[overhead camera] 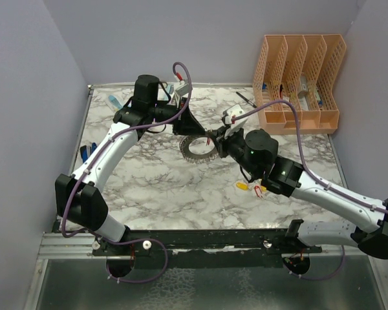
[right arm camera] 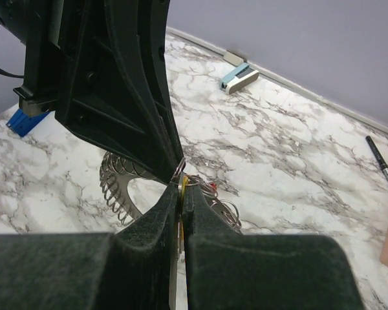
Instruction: Put the keys on the keyring
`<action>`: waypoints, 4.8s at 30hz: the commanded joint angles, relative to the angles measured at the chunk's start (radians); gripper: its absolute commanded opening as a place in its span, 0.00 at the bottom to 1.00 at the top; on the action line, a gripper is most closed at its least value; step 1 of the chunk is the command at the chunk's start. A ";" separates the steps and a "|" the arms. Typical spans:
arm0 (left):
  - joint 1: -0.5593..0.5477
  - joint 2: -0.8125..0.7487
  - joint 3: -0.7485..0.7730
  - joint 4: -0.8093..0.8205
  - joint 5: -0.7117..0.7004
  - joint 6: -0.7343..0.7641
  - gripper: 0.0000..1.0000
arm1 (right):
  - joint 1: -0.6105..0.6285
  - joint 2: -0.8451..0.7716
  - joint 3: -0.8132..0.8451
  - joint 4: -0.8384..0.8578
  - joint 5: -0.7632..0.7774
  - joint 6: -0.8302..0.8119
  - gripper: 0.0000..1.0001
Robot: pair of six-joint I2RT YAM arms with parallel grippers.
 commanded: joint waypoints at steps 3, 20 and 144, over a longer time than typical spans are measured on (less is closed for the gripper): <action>0.006 -0.032 0.040 -0.075 0.030 0.078 0.00 | -0.006 0.029 0.169 -0.217 -0.068 0.005 0.01; -0.018 -0.031 0.084 -0.178 0.062 0.174 0.00 | -0.006 0.091 0.382 -0.466 -0.084 -0.085 0.01; -0.063 -0.017 0.139 -0.293 0.232 0.309 0.00 | -0.264 0.190 0.587 -0.583 -0.472 -0.442 0.68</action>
